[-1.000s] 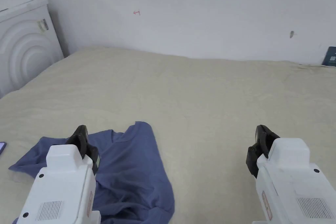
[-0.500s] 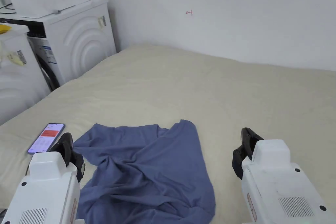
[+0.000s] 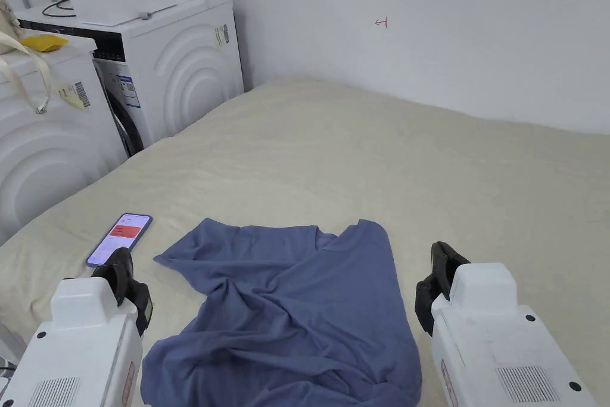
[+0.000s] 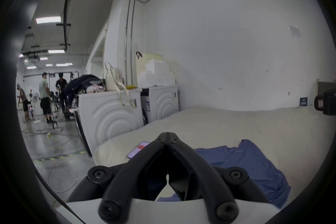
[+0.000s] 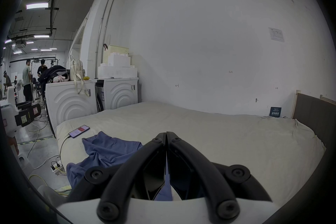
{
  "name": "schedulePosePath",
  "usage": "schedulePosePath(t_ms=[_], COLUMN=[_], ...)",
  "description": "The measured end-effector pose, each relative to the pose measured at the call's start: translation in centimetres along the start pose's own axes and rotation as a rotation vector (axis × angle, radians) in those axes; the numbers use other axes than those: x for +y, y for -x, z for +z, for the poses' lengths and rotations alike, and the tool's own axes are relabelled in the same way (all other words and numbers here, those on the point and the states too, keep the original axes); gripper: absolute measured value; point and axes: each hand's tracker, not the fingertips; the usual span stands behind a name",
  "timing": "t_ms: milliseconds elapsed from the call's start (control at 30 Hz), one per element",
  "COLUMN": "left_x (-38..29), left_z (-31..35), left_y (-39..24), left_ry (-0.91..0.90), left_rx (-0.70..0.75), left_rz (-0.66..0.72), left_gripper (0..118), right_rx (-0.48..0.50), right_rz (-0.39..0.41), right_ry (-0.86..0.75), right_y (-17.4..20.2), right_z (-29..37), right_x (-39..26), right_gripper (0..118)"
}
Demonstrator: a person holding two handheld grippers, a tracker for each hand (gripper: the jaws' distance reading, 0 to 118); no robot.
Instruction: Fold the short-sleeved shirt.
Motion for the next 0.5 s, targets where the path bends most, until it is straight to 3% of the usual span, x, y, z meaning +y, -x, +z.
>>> schedulePosePath(t_ms=[367,500], left_x=[-1.5,-3.8], left_z=[-10.2,-13.9], left_y=[-4.0,-6.7], left_ry=[0.490,0.632], left_rx=[-0.245,-0.289], left_rz=[0.201,0.191], left_gripper=[0,0], right_rx=[-0.051,-0.072], right_rz=[0.008,0.003], right_ry=[0.040,0.051], right_y=[-1.2,-2.0], right_z=[-1.2,-1.4], right_x=[-0.9,-1.0], right_gripper=[0,0])
